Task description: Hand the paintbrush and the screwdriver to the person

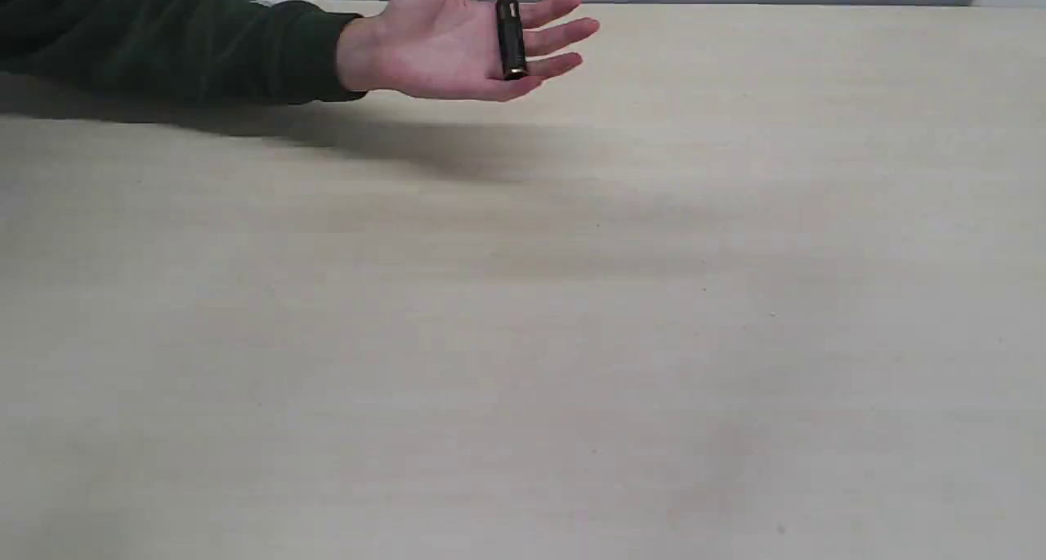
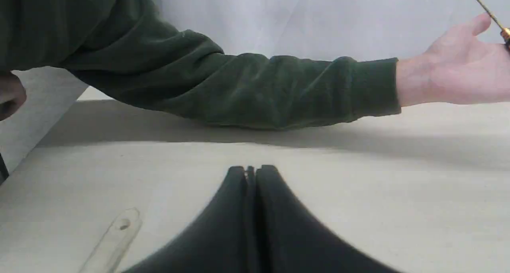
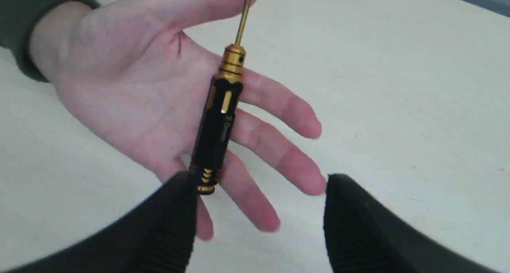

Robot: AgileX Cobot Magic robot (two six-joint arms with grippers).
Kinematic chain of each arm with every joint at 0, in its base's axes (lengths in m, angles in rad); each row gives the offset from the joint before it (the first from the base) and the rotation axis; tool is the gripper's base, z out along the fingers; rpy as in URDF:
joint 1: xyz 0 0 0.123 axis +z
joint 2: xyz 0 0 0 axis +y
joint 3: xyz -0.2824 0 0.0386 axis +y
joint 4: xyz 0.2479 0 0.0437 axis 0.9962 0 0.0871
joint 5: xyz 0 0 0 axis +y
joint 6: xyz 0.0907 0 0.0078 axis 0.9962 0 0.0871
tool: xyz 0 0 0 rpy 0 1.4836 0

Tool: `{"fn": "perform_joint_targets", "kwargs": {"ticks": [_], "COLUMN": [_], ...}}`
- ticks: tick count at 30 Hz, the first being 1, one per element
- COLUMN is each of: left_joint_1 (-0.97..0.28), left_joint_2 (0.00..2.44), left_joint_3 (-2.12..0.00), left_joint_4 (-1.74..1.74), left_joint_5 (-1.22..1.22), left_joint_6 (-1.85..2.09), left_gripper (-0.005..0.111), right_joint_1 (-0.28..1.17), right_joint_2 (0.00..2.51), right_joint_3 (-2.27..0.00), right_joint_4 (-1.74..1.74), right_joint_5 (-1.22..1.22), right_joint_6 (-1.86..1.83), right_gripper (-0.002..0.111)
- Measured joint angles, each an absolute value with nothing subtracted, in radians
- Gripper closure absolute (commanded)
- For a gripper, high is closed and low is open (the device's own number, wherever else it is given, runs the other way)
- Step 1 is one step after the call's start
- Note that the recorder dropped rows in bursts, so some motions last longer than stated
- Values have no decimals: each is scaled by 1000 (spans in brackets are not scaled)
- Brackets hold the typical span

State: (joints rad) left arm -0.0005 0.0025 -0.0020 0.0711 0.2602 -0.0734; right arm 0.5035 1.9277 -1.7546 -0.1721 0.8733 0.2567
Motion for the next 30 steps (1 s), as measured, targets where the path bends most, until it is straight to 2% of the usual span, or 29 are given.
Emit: {"fn": "perform_joint_targets", "kwargs": {"ticks": [6, 17, 22, 30], "left_joint_1": [0, 0, 0, 0], "left_joint_2": [2, 2, 2, 2], "left_joint_3": [-2, -2, -2, -2], "left_joint_4": [71, 71, 71, 71], "left_joint_5": [260, 260, 260, 260], "left_joint_6": [-73, -73, -73, -73], "left_gripper": [107, 107, 107, 107], "right_joint_1": [504, 504, 504, 504], "right_joint_2": [1718, 1199, 951, 582], "right_joint_3": [-1497, -998, -798, -609], "right_joint_4": [-176, -55, 0, 60], "right_joint_5": [760, 587, 526, 485], "right_joint_6": [278, 326, 329, 330], "right_gripper": [58, 103, 104, 104]}}
